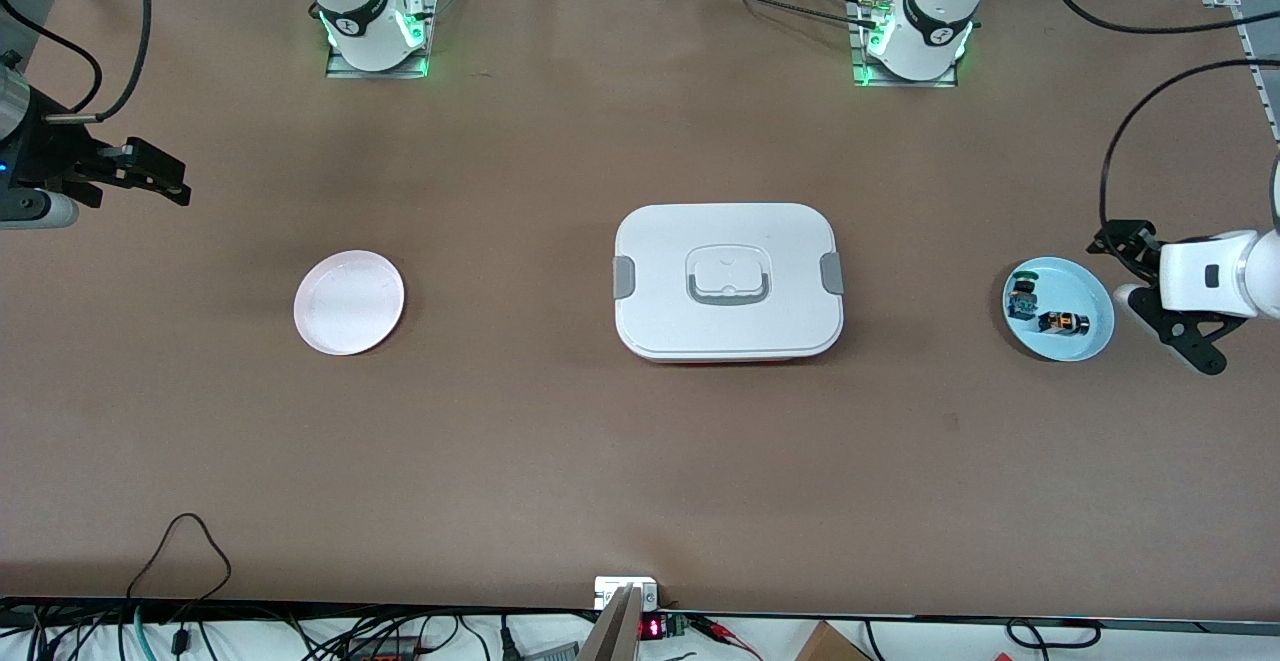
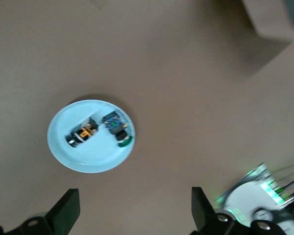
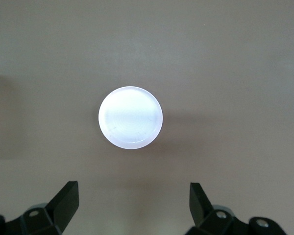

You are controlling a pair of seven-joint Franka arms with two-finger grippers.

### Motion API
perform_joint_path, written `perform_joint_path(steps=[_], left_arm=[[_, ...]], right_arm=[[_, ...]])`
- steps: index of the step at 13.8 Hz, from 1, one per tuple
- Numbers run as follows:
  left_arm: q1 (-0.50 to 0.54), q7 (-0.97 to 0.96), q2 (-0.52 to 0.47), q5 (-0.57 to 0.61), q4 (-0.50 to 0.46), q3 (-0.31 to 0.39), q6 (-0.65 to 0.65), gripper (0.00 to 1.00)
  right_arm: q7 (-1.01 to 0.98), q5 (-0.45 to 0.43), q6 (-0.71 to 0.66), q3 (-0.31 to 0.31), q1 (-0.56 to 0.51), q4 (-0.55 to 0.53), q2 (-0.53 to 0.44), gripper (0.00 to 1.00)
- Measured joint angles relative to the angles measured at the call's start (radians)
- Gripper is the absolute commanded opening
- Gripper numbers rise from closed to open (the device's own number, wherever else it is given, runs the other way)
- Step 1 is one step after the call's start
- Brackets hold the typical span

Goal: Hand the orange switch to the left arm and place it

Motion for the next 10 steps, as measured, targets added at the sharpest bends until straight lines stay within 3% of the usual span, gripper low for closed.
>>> perform_joint_path(steps=[3, 6, 10], left_arm=[[-0.041, -0.210, -0.004, -0.007, 0.098, -0.054, -0.123, 1.00], [-0.131, -0.339, -0.033, -0.054, 0.148, -0.030, -0.175, 1.00], [-0.361, -0.447, -0.145, -0.184, 0.142, 0.267, -0.147, 1.00]], right_arm=[[0.000, 0.000, 0.000, 0.000, 0.000, 0.001, 0.000, 1.00], [0.002, 0.000, -0.001, 0.000, 0.000, 0.001, 0.000, 1.00], [0.007, 0.000, -0.001, 0.000, 0.000, 0.002, 0.000, 1.00]])
